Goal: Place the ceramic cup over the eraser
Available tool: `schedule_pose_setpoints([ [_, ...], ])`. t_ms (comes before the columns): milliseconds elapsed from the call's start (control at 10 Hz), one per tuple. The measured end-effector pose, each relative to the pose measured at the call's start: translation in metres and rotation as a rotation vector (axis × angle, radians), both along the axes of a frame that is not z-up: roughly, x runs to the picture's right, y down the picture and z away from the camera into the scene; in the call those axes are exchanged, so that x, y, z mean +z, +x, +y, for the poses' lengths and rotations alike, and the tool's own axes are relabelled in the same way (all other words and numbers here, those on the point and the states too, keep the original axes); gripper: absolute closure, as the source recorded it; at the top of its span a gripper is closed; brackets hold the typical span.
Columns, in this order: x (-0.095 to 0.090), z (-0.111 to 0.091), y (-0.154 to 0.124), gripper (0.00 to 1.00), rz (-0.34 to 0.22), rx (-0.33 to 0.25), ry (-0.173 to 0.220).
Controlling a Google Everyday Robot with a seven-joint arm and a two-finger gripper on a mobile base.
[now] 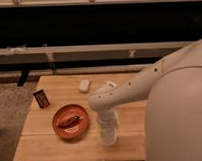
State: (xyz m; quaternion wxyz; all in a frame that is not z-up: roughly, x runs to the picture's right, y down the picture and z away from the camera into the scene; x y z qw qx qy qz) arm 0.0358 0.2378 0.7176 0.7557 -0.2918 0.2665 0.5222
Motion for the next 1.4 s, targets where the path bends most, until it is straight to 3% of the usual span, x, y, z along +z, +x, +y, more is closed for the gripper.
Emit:
schedule_pose_setpoints([
  [200, -0.001, -0.009, -0.005, 0.98, 0.003, -0.019, 0.03],
  [500, -0.021, -0.046, -0.02, 1.0, -0.014, -0.054, 0.08],
  [800, -0.046, -0.118, -0.045, 1.0, -0.067, -0.102, 0.132],
  [1100, -0.034, -0.187, -0.097, 1.0, -0.172, -0.162, 0.165],
  [1400, -0.009, -0.234, -0.154, 1.0, -0.297, -0.225, 0.166],
])
